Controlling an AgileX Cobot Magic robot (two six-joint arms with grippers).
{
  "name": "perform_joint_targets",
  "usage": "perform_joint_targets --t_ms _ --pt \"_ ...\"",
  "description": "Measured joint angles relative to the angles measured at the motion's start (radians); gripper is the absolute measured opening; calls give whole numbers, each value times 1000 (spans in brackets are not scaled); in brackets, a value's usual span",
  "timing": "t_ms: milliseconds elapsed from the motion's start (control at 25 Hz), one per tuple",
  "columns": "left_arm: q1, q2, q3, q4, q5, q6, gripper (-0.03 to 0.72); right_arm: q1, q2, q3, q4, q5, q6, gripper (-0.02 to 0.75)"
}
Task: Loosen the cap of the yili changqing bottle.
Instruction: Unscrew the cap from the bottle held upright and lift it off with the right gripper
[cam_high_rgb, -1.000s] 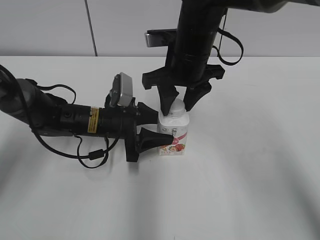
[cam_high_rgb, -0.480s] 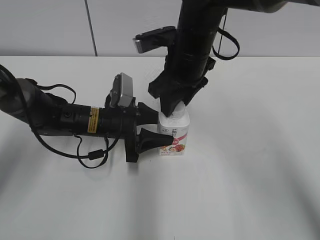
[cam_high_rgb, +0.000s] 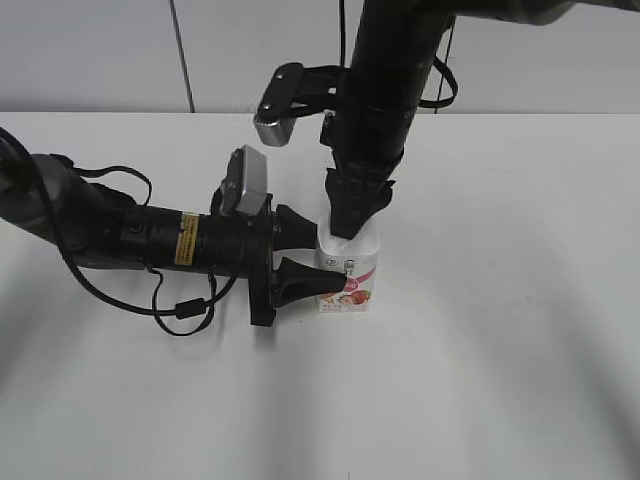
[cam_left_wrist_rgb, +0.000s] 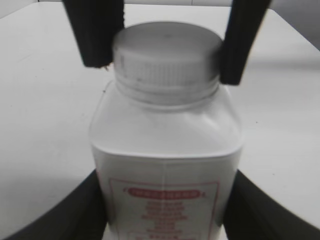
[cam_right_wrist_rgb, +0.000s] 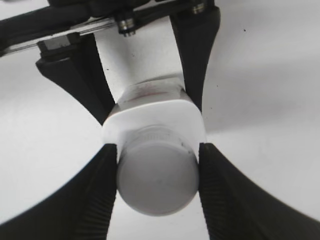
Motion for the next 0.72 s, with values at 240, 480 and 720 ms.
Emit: perform_joint_targets --t_ms 240,480,720 --pt "0 0 0 1 0 0 398 0 0 0 2 2 -97 392" --pt "0 0 0 2 0 2 392 0 0 0 5 2 -335 392" --pt "0 0 -1 4 0 2 390 0 0 0 5 4 -431 392"
